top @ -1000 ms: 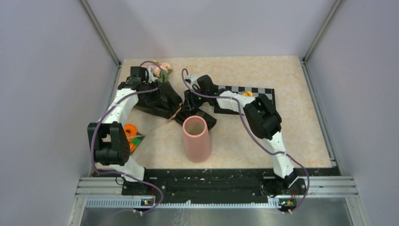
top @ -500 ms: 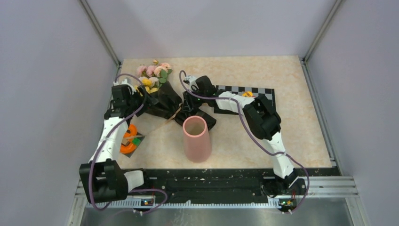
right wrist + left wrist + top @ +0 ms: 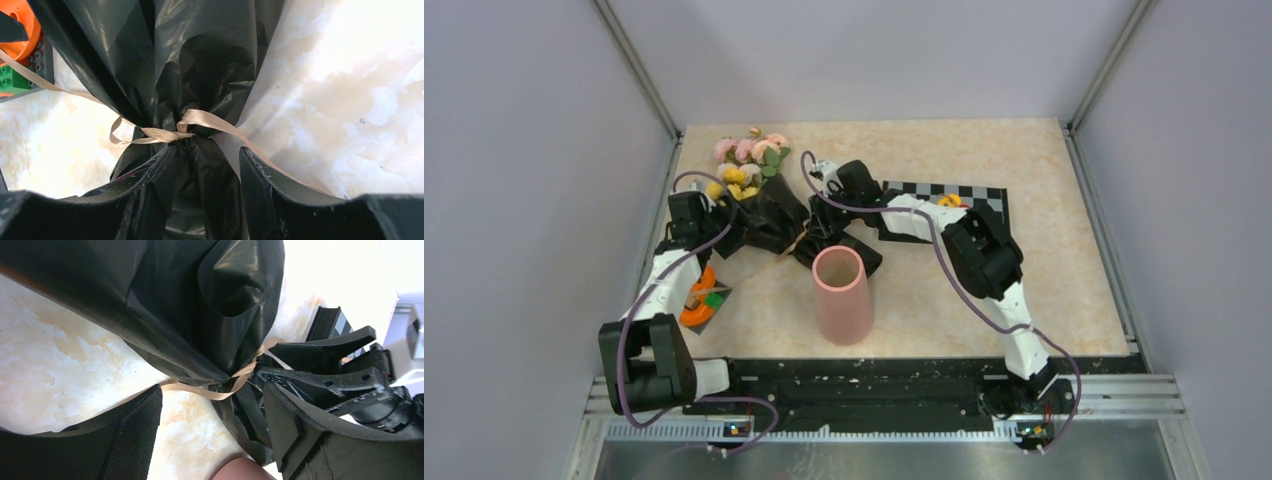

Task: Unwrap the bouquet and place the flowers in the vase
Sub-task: Untie the ribbon from the wrapping paper.

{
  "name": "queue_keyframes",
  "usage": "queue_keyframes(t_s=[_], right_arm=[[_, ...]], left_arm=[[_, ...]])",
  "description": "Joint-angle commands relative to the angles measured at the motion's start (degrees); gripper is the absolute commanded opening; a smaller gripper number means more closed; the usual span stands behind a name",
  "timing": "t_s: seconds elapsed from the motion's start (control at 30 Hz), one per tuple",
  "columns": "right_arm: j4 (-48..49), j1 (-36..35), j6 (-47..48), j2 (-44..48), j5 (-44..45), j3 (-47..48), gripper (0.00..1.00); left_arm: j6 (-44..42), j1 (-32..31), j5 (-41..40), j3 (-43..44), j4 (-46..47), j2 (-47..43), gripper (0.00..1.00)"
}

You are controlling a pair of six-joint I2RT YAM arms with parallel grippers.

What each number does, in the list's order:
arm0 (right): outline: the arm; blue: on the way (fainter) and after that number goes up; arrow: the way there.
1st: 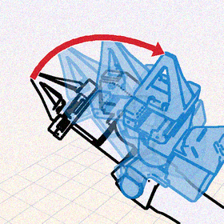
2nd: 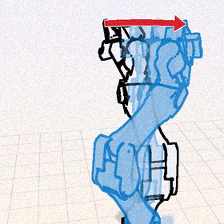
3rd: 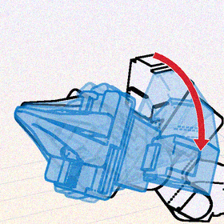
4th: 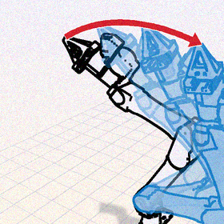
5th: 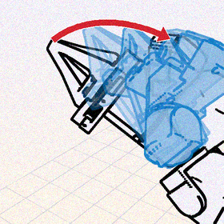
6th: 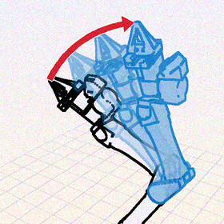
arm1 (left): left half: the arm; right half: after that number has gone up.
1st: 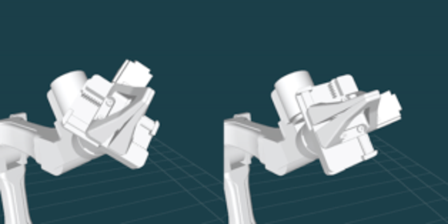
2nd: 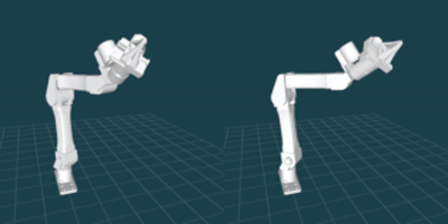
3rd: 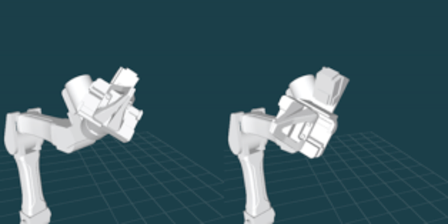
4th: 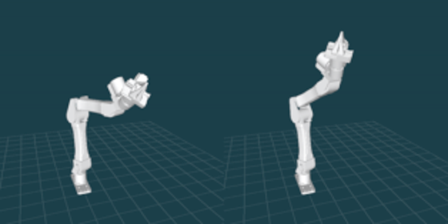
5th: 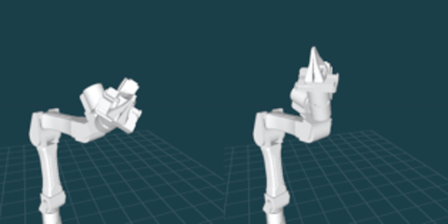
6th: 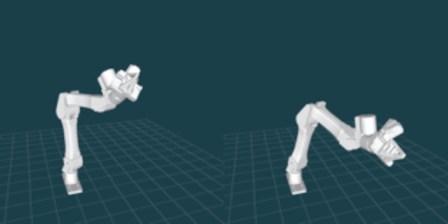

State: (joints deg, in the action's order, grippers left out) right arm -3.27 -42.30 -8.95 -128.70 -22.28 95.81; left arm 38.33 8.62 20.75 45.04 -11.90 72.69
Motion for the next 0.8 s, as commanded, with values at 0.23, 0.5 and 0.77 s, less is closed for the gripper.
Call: queue_keyframes(t_s=[0.23,0.5,0.77], right_arm=[[-1.2,-1.04,1.16,4.69,-2.24,5.79,0.55],[-3.45,-1.11,1.75,2.15,-5.5,8.0,0.52],[-4.6,-1.11,2.5,-0.4,-6.35,9.34,0.48]], left_arm=[[1.13,1.63,2.11,-1.28,7.31,5.61,0.78],[0.86,1.66,2.86,-1.18,10.09,10.0,0.6],[0.68,1.66,2.76,-1.68,11.34,12.35,0.33]])
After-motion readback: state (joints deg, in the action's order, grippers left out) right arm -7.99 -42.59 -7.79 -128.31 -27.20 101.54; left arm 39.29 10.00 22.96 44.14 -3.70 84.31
